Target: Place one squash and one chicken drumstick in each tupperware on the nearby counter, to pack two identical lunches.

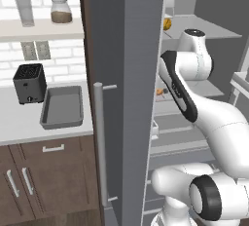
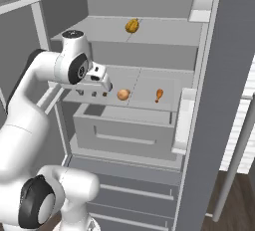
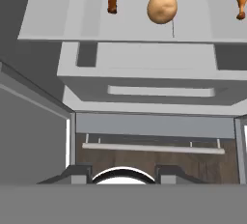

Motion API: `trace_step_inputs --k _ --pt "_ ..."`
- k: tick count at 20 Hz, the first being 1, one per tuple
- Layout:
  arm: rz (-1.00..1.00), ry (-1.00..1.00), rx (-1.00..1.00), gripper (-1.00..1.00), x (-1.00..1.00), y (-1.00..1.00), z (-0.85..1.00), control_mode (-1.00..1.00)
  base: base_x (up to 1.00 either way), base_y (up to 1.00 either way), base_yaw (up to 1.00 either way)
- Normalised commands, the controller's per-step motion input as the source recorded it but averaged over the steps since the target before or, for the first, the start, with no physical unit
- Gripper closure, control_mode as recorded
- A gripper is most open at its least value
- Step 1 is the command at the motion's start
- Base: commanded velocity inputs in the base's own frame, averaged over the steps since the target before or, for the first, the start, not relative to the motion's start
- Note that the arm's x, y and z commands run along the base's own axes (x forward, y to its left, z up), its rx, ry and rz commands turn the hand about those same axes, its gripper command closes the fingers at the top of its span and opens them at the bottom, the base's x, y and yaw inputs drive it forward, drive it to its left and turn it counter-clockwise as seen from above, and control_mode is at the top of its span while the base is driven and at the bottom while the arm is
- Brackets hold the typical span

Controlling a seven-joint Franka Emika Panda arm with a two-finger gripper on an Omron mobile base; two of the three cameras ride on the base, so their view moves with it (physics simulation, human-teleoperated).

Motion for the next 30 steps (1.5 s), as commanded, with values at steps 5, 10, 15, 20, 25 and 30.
trace_step_inputs --k 5,10,15,20,25,30 --pt "-0.01 -0.07 0.0 -1.0 -0.03 -0.24 -0.25 -1.0 0.0 0.0 0.0" --pt "0.0 -0.16 0.0 -1.0 0.0 -0.34 -0.44 -1.0 0.0 0.0 0.0" --pt "0.0 -0.19 0.0 -1.0 0.07 -0.2 -0.3 -1.0 0.0 0.0 0.0" --pt "0.0 -0.02 0.0 -1.0 0.33 -0.26 -0.19 -1.0 0.0 0.0 0.0" --pt "0.0 0.04 0.03 -1.0 0.49 -0.27 -0.03 -1.0 0.0 0.0 0.0" --pt "0.0 0.1 0.07 -1.0 0.57 -0.14 0.0 -1.0 0.0 0.0 0.0"
